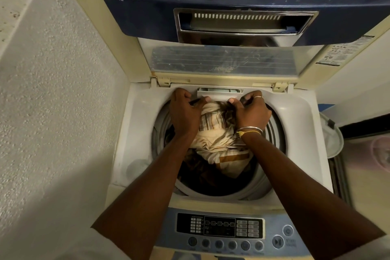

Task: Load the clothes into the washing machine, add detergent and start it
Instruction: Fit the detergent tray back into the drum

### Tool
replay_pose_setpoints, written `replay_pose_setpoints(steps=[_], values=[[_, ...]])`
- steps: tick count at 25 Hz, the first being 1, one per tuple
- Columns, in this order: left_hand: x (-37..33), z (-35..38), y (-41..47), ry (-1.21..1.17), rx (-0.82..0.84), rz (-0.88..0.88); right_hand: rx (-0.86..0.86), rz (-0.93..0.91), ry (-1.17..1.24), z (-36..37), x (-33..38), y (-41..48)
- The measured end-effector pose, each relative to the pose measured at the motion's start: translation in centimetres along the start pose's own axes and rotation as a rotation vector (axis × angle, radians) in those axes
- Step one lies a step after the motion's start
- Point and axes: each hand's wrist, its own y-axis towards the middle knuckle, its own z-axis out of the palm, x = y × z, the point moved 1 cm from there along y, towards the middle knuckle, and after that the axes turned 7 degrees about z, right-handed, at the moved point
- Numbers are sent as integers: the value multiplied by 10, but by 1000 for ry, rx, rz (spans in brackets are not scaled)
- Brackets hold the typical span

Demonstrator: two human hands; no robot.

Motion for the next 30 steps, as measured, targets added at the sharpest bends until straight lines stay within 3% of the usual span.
replay_pose_setpoints(steps=[10,19,30], values=[[4,9,6,-65,82,-135,30,141,11,-5,9,8],[0,11,2,-11,112,-106,83,185,22,-4,5,9],[-1,-9,-23,9,272,-142,284,8,62,-34,-13,-14]])
